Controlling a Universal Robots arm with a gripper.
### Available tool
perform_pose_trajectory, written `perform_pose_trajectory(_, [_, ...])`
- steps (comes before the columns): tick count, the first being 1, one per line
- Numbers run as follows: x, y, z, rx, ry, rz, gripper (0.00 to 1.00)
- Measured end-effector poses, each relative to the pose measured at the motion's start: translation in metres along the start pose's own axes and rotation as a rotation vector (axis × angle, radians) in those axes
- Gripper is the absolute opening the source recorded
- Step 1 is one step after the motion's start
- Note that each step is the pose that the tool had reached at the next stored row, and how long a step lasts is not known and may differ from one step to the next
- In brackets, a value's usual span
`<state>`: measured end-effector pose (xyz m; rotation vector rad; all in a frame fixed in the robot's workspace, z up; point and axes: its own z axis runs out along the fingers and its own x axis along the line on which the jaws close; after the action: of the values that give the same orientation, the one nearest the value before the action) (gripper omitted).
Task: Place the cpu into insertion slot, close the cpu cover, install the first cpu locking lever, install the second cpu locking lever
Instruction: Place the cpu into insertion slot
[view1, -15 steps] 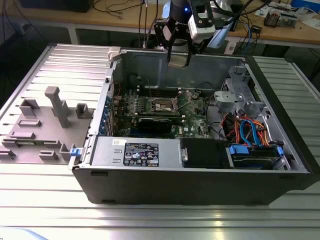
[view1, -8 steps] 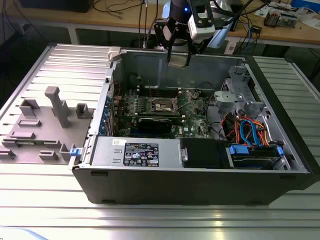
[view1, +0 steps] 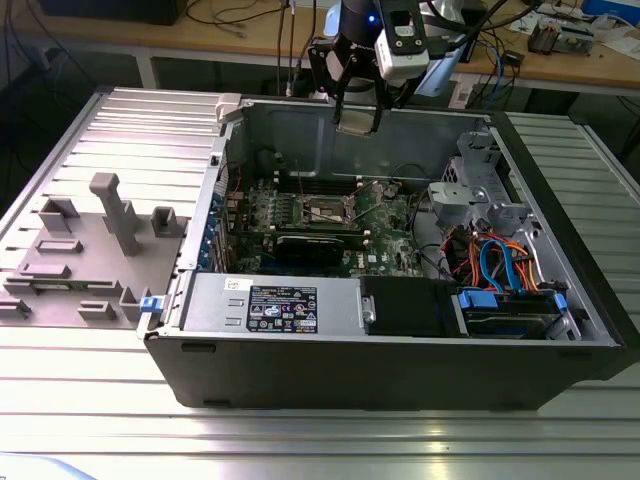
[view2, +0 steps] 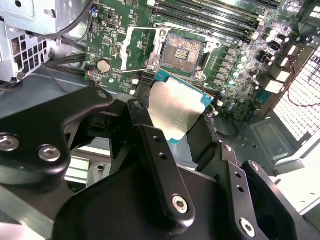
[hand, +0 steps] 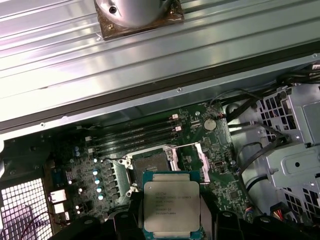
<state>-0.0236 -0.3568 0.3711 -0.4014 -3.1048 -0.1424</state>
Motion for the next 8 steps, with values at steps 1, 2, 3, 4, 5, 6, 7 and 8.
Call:
perform_pose_trajectory(1, [0.0000,0.0000,0.0000,-0.0001,-0.0003,0.003,0.54])
perform_pose_trajectory(2, [0.0000,0.0000,0.0000,-0.0001,-0.0005,0.005,0.54])
perform_pose_trajectory(3, [0.0000,0.0000,0.0000,-0.0002,-0.0008,0.009,0.54])
perform_pose_trajectory(4, [0.0000,0.0000,0.0000,-0.0002,-0.0010,0.011,0.54])
perform_pose_trajectory(5, [0.0000,0.0000,0.0000,-0.0002,-0.0010,0.012,0.54])
perform_pose_trajectory(6, [0.0000,0.0000,0.0000,-0.0002,-0.0011,0.012,0.54])
perform_pose_trajectory(7, [0.0000,0.0000,0.0000,-0.0002,-0.0011,0.013,0.54])
perform_pose_trajectory(8, [0.0000,0.0000,0.0000,-0.0002,-0.0012,0.013,0.54])
